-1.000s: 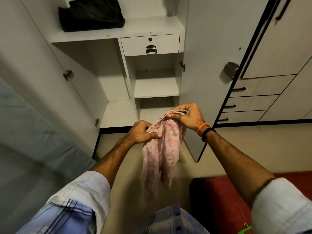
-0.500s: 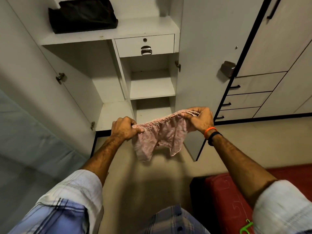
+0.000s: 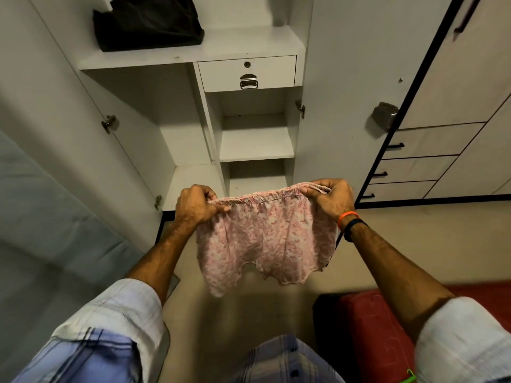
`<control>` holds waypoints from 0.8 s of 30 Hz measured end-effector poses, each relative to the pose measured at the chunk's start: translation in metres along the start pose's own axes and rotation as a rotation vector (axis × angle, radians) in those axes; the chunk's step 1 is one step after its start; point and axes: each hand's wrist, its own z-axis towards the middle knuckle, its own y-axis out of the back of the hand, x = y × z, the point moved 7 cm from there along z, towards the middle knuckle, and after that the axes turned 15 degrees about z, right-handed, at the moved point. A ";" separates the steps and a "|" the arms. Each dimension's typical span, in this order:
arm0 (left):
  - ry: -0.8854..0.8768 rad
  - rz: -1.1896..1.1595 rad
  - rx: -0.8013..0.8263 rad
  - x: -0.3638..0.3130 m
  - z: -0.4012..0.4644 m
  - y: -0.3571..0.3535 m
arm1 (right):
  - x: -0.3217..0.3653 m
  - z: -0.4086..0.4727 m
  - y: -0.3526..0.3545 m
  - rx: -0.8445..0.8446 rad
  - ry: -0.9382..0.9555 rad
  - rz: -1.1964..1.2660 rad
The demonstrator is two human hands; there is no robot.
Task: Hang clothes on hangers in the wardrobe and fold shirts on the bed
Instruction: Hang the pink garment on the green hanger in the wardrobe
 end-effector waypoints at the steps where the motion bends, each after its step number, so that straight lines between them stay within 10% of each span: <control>1: 0.012 -0.076 0.015 0.002 -0.001 -0.002 | -0.002 0.001 0.000 -0.001 -0.006 0.000; 24: 0.261 -0.800 -0.060 0.018 -0.016 -0.020 | -0.016 -0.008 0.016 -0.050 -0.087 0.286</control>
